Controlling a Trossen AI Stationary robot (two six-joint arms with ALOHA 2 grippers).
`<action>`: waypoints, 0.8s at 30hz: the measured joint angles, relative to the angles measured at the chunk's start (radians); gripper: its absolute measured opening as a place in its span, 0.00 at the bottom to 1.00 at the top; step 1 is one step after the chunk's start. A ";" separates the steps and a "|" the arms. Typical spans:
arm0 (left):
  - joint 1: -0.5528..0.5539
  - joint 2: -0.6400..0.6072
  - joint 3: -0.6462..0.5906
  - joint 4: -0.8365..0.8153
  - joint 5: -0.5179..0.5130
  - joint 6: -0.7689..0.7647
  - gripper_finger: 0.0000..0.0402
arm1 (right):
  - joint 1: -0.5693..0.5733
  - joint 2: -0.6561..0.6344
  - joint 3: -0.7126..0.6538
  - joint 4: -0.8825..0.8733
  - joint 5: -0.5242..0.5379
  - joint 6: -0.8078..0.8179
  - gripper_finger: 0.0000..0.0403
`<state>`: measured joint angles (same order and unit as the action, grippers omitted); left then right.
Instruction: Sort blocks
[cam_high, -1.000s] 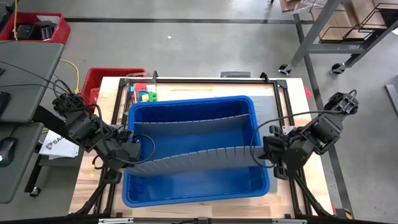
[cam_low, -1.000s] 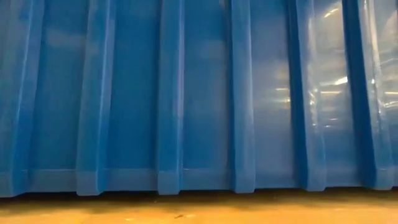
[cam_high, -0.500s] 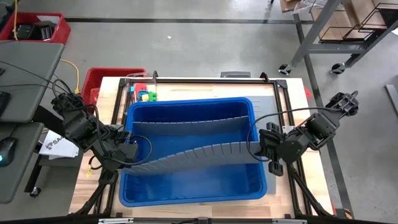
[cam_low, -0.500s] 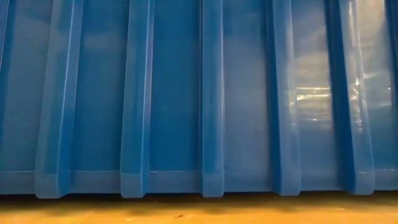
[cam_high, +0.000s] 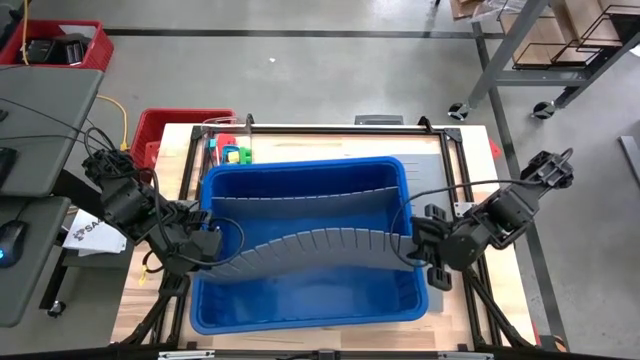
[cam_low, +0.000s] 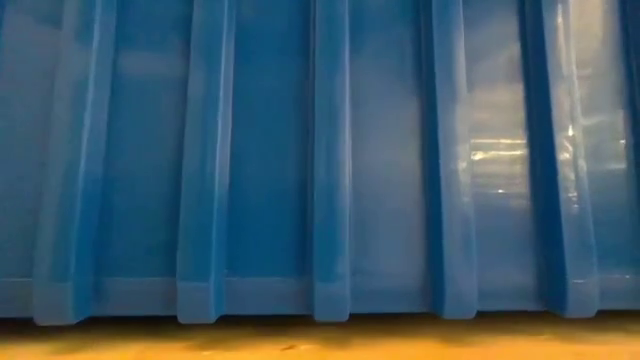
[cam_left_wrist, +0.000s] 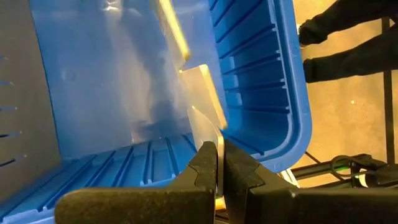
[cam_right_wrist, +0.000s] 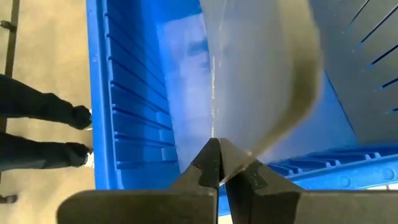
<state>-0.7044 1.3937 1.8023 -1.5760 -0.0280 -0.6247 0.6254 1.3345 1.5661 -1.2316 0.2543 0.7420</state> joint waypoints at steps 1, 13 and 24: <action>0.000 0.000 0.000 0.002 0.000 0.000 0.00 | 0.000 0.002 0.000 0.000 0.000 -0.001 0.00; 0.001 -0.002 0.000 0.008 -0.005 -0.001 0.00 | -0.004 0.004 -0.046 0.004 0.045 -0.010 0.00; 0.001 -0.003 0.000 0.008 -0.003 -0.001 0.00 | 0.030 0.005 -0.116 0.040 0.026 -0.005 0.00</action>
<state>-0.7033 1.3907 1.8023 -1.5677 -0.0311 -0.6254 0.6554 1.3399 1.4502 -1.1912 0.2798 0.7370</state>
